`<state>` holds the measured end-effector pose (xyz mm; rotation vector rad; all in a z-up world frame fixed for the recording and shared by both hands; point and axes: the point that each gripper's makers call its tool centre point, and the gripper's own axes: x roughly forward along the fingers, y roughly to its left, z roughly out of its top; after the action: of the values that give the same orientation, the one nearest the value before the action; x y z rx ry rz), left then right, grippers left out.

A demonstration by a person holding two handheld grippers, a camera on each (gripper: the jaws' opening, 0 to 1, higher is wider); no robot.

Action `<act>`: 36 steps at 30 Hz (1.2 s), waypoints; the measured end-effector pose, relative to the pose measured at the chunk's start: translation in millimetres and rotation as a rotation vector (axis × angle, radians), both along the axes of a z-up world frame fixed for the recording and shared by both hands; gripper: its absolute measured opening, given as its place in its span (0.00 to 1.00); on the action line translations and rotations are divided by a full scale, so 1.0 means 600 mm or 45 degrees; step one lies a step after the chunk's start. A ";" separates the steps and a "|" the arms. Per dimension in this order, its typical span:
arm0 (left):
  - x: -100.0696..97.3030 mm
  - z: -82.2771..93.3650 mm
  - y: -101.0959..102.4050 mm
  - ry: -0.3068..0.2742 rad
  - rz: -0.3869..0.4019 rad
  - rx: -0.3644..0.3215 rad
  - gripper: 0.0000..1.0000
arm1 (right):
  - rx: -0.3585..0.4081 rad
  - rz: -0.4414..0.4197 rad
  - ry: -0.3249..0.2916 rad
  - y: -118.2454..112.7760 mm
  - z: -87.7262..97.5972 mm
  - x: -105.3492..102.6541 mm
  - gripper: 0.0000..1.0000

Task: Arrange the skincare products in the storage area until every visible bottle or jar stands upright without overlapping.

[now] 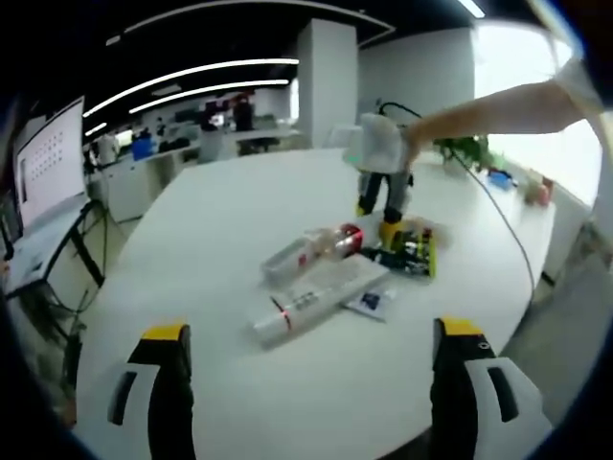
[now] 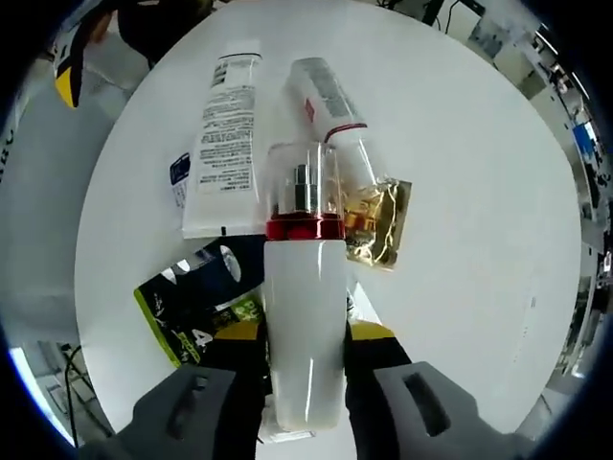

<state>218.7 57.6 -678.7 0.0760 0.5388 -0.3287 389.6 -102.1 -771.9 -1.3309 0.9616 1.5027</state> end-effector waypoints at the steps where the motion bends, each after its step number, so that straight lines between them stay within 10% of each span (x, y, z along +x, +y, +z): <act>1: 0.000 0.002 -0.004 0.002 -0.003 -0.031 0.98 | 0.001 0.004 -0.001 0.000 0.000 0.000 0.33; 16: -0.004 0.013 0.005 -0.006 0.032 -0.065 0.97 | 0.049 -0.160 -0.051 -0.007 0.007 0.003 0.27; 36: 0.005 0.032 0.003 -0.018 -0.029 -0.049 0.96 | 0.339 -0.724 0.295 -0.015 0.022 -0.076 0.26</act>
<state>221.8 59.5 -659.5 0.0471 0.5174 -0.3600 343.7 -111.1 -758.9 -0.6269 1.1226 1.2922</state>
